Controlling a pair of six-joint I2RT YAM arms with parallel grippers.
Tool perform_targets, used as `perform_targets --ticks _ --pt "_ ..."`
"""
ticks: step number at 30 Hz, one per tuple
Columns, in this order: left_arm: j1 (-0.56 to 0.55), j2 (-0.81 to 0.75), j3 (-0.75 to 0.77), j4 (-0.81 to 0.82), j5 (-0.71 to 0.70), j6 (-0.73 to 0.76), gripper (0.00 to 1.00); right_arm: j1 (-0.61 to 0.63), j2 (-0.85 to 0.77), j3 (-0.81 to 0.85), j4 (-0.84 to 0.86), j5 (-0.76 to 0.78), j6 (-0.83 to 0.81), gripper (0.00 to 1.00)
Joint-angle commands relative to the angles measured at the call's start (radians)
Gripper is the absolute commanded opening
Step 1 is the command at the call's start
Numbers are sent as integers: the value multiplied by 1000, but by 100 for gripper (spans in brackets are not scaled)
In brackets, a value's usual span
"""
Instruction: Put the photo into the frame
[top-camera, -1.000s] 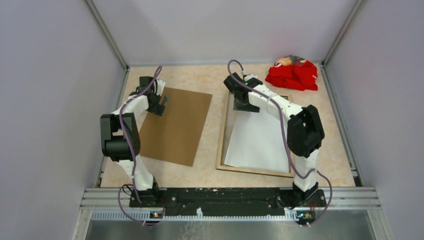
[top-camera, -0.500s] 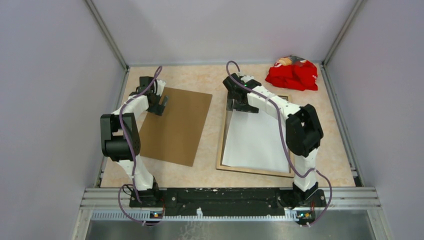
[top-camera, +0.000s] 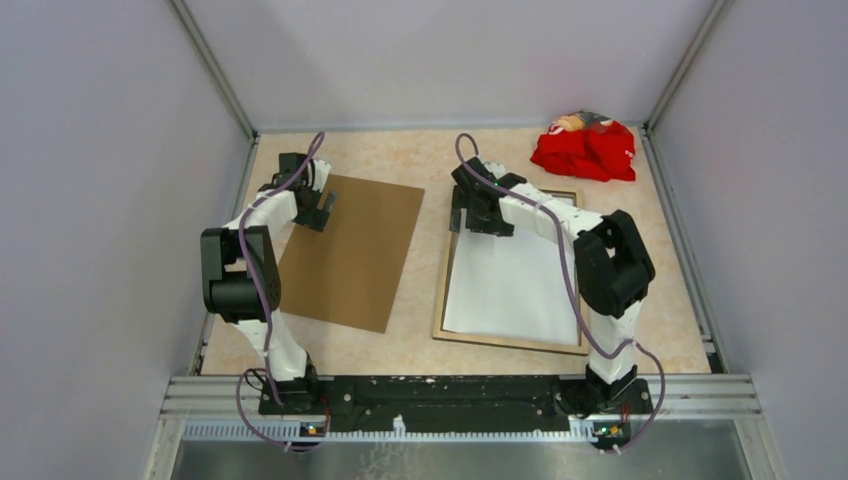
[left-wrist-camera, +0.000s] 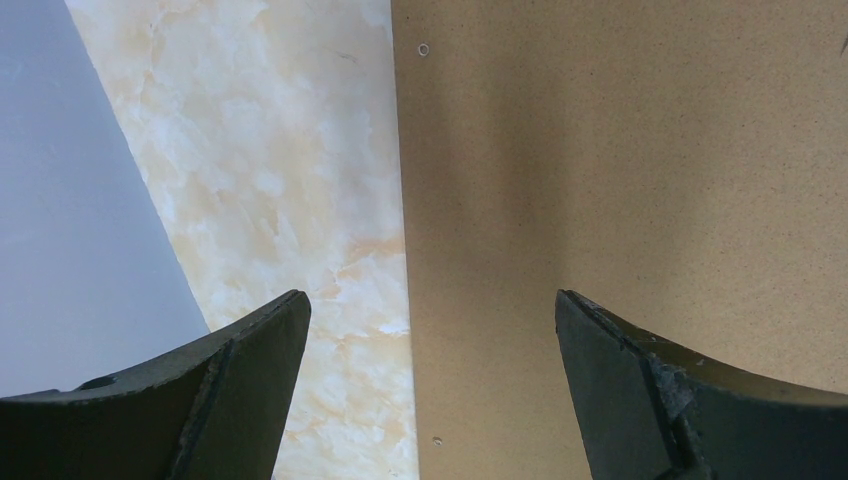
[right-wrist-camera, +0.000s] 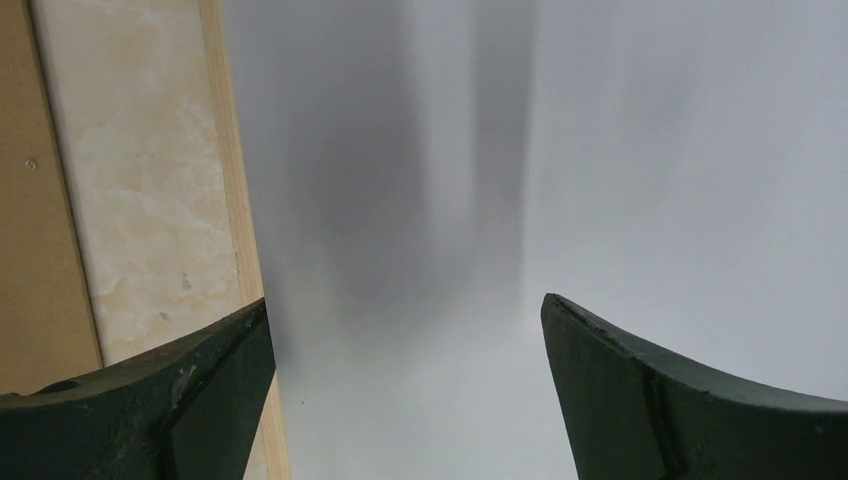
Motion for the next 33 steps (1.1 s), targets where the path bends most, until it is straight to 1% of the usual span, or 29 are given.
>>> perform_targets --ticks 1,6,11,21,26,33 --pt "-2 -24 1 21 -9 1 99 -30 -107 -51 130 -77 -17 99" --pt "-2 -22 -1 25 -13 3 99 -71 -135 -104 175 -125 -2 99" --pt "-2 -21 2 20 -8 2 99 -78 -150 -138 212 -157 -8 99" --pt "-2 -18 6 6 2 8 99 -117 -199 -240 343 -300 -8 99" --pt "-2 -18 8 4 6 8 99 -145 -211 -265 364 -350 -4 99" --pt "-2 -18 11 2 12 9 99 -140 -220 -279 372 -361 -9 99"
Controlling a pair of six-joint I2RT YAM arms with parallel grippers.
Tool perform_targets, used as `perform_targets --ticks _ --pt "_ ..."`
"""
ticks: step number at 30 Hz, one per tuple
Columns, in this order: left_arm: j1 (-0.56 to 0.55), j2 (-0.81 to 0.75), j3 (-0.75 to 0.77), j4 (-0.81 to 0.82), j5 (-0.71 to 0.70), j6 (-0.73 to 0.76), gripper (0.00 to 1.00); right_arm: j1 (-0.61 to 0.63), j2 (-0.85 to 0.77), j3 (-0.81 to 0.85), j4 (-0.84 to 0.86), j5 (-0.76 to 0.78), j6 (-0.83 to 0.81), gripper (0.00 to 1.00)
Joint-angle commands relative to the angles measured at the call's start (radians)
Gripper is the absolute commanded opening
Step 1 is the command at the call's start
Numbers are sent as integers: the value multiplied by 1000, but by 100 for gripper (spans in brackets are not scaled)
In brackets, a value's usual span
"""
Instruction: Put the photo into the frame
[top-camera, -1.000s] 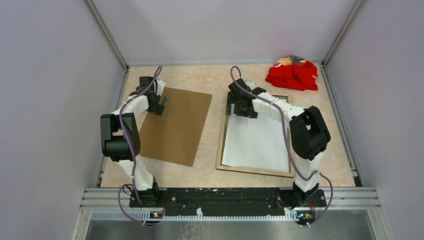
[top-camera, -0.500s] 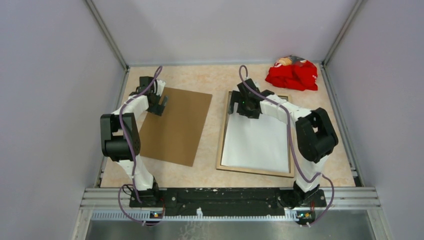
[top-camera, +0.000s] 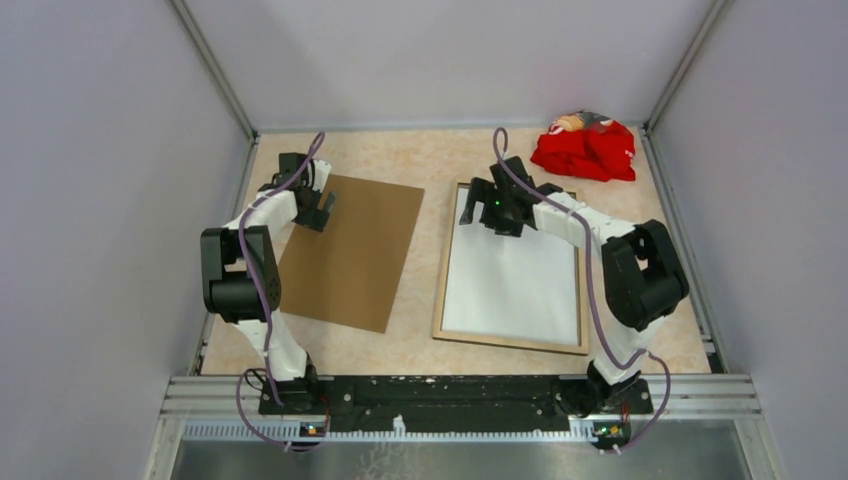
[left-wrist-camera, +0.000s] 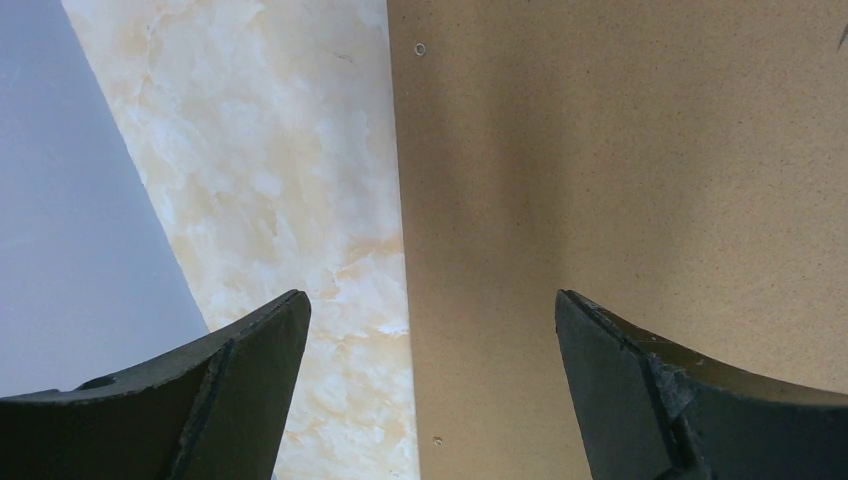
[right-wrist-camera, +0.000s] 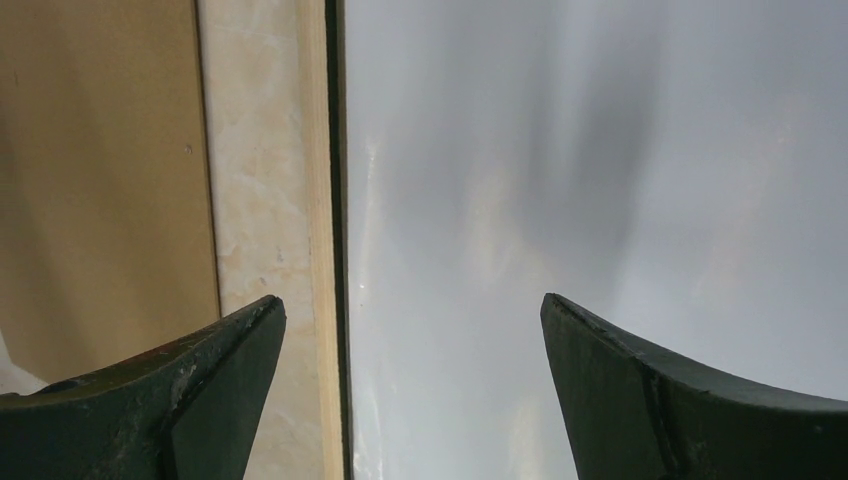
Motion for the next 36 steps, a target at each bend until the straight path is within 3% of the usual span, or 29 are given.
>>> perform_targets --ticks 1,5,12,17,22,30,36 --pt "-2 -17 10 2 11 2 99 8 -54 -9 38 -21 1 99" --pt "-1 -16 16 -2 20 5 99 80 -69 -3 28 14 19 95" --pt "62 3 119 -64 31 26 99 240 -14 173 -29 81 75 93" --pt "133 10 145 5 -90 101 98 309 109 285 -55 100 149 94" --pt "160 29 48 172 -241 180 98 347 227 372 -80 120 197 94" --pt "160 109 5 198 -219 137 98 351 320 401 -66 116 234 94" --pt "156 157 15 92 -95 77 99 353 384 399 -46 93 273 95"
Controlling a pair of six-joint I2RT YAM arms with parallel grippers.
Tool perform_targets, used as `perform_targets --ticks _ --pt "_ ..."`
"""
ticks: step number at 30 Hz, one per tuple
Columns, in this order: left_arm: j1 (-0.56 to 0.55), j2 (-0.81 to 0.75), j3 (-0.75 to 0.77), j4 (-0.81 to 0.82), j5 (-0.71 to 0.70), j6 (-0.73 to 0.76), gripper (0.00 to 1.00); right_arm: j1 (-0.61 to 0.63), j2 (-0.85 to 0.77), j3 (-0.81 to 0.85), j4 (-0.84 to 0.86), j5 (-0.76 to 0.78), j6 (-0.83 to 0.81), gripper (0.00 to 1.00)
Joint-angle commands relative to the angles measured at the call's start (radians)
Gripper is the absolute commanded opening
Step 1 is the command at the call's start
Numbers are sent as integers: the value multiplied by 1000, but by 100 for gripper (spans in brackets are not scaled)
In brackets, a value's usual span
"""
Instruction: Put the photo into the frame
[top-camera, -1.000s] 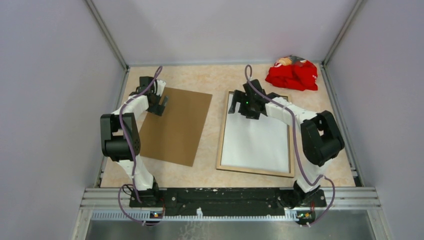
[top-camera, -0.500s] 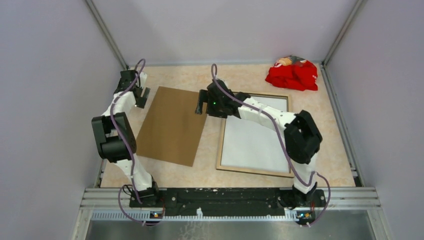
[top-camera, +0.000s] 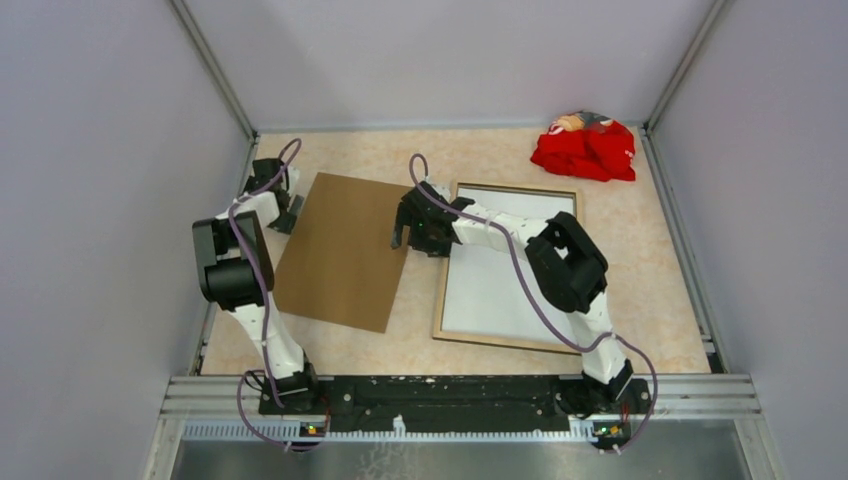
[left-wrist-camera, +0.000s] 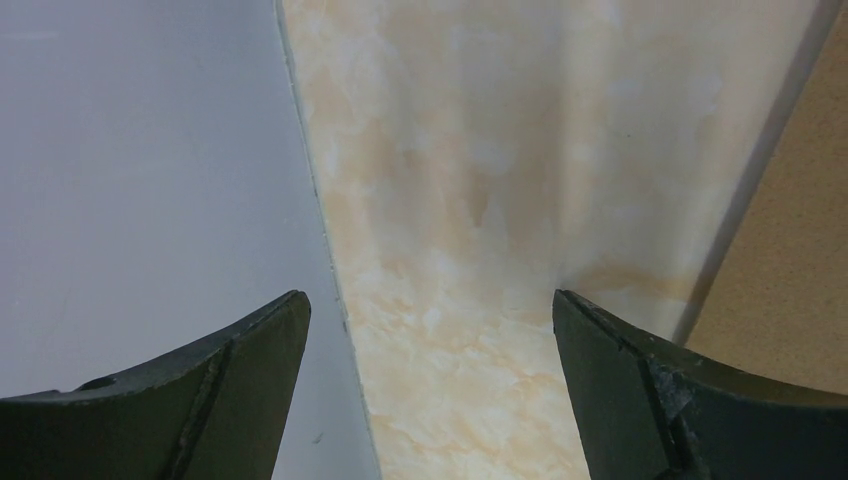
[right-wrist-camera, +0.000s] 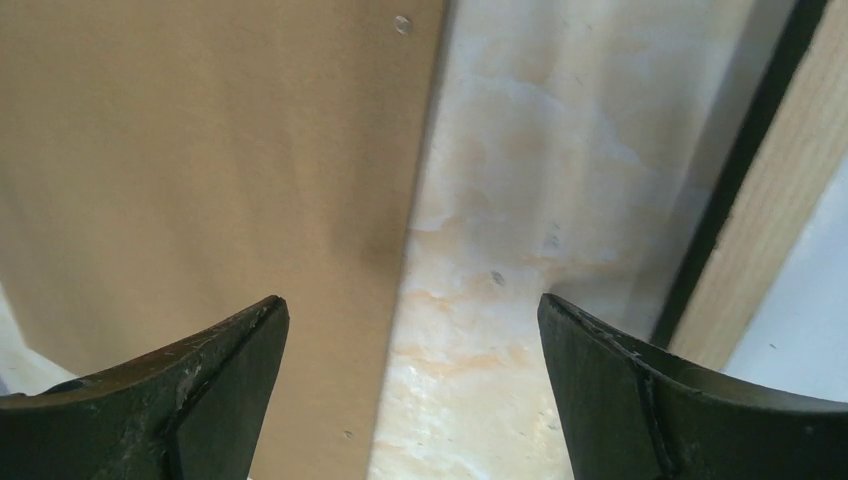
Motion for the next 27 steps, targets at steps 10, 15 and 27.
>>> perform_targets --ticks 10,15,27 --pt "-64 62 -9 -205 267 -63 97 12 119 70 71 -55 148 95" --pt "-100 64 -38 -218 279 -47 96 14 151 96 90 -73 201 95" --pt "-118 60 -60 -239 339 -28 94 4 49 49 434 -311 237 93"
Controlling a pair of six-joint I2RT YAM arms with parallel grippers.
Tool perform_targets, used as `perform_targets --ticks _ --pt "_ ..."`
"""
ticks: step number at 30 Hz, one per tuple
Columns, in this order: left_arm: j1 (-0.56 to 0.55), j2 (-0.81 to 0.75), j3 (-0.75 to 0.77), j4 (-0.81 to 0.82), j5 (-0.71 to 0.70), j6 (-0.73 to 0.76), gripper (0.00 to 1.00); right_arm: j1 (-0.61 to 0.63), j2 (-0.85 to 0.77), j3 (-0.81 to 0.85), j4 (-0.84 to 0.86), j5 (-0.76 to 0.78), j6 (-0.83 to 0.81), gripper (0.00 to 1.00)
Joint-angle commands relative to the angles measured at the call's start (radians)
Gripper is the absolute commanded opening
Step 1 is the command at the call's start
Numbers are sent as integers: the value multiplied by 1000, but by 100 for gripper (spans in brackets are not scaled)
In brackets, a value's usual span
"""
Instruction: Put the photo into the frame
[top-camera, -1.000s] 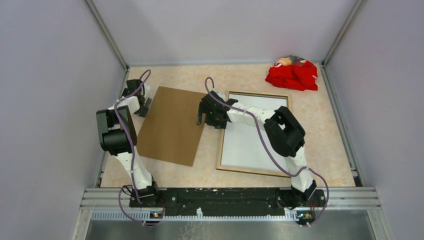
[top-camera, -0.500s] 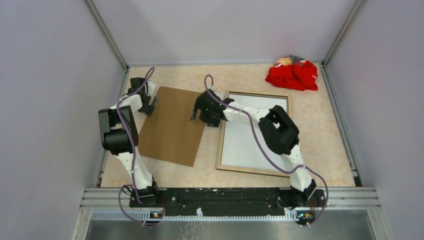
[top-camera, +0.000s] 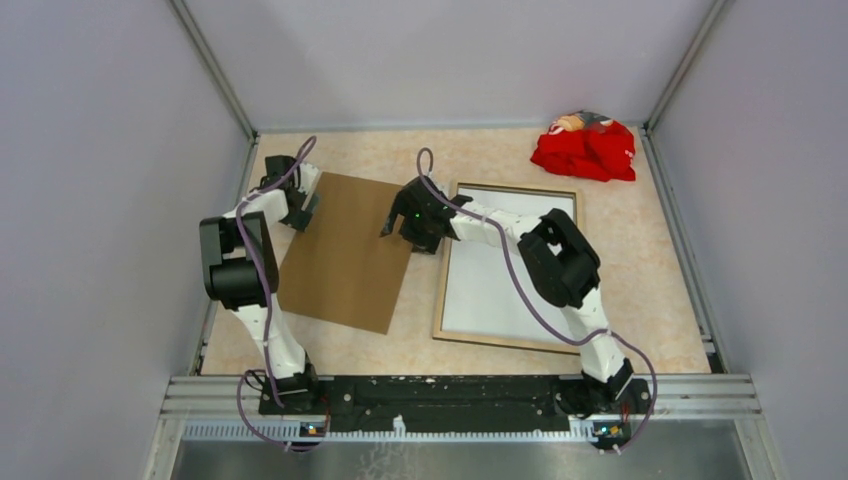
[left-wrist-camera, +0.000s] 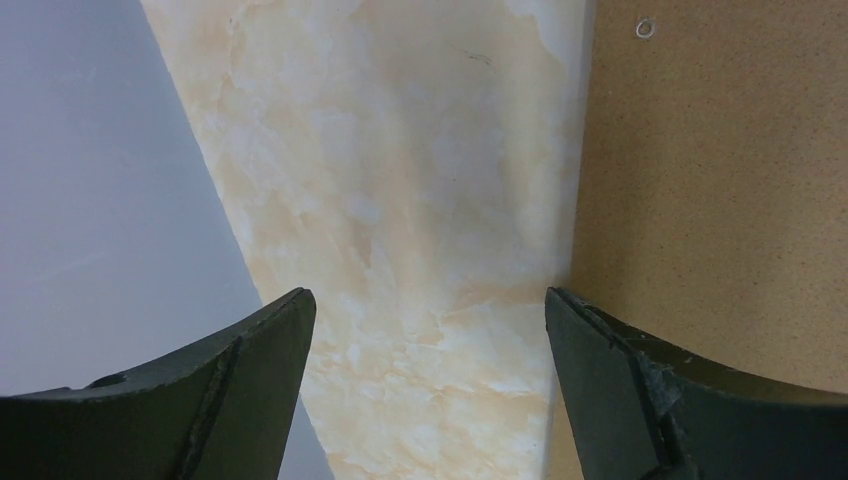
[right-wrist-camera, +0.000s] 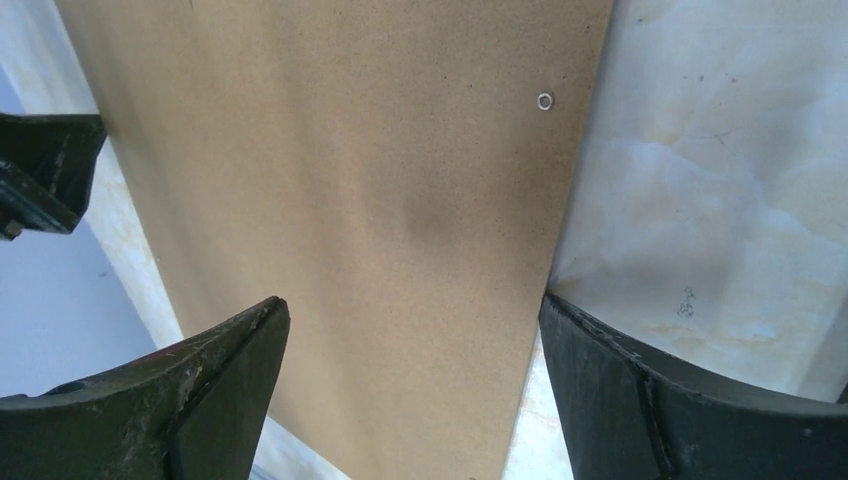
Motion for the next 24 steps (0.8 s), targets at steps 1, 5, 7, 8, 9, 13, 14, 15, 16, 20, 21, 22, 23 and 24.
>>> perform_targets --ticks 1,5,7,8,9,13,14,15,16,20,21,22,23,24 --pt "-46 56 -73 -198 209 -33 94 14 -43 -35 393 -276 34 92" --pt "-57 38 -79 -203 244 -29 95 1 -106 -121 648 -439 75 89" --pt "-57 49 -75 -208 245 -31 95 0 -132 -138 725 -472 94 88" --pt "-58 54 -75 -210 243 -32 94 1 -148 -142 757 -488 99 88" --pt "-58 57 -74 -207 245 -31 94 0 -159 -149 787 -500 103 88" --pt "-57 59 -77 -220 266 -21 94 -1 -200 -185 919 -537 115 87" --pt "-57 60 -75 -227 272 -18 94 -3 -205 -190 947 -546 117 87" --pt "-58 61 -71 -234 278 -18 94 -2 -210 -194 977 -557 122 87" --pt "-58 62 -69 -240 283 -17 94 -4 -212 -198 1014 -570 129 87" --pt "-59 56 -63 -251 299 -17 94 -12 -214 -233 1188 -601 190 87" --pt "-60 55 -62 -254 299 -17 94 -14 -214 -236 1195 -602 196 86" --pt "-60 52 -60 -256 301 -18 94 -15 -213 -235 1192 -603 194 86" --pt "-60 50 -58 -259 303 -18 94 -15 -212 -232 1173 -602 188 86" --pt "-61 50 -55 -261 306 -20 94 -15 -209 -228 1155 -600 183 86"
